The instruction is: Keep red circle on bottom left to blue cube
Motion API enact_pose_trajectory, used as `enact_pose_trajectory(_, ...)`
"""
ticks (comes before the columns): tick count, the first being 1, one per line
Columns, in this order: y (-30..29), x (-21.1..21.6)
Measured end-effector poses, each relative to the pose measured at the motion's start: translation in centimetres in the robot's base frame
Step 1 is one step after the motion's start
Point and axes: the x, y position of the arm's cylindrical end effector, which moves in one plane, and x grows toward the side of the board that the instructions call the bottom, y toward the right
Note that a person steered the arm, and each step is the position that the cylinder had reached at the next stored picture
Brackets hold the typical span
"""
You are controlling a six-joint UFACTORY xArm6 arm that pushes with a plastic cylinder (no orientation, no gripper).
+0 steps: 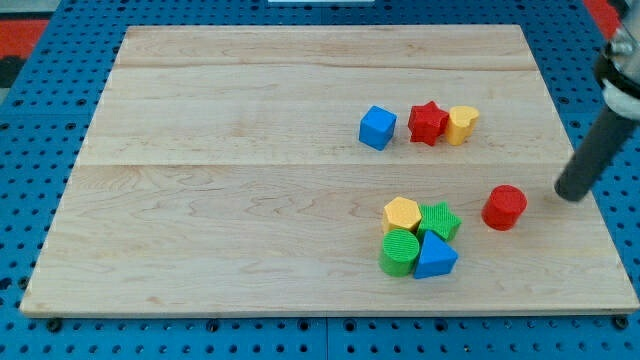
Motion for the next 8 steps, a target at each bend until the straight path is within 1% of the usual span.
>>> enact_pose_trajectory(1,-5.6,1.7)
enact_pose_trajectory(2,-11.9,-2.8)
enact_pose_trajectory(3,-16.8,-7.4)
enact_pose_trajectory(4,-18.1,-5.6)
enact_pose_trajectory(5,-17.5,-1.1)
enact_pose_trajectory(6,-21.2,0.4)
enact_pose_trajectory(7,-26.9,-1.5)
enact_pose_trajectory(8,-23.2,-1.3)
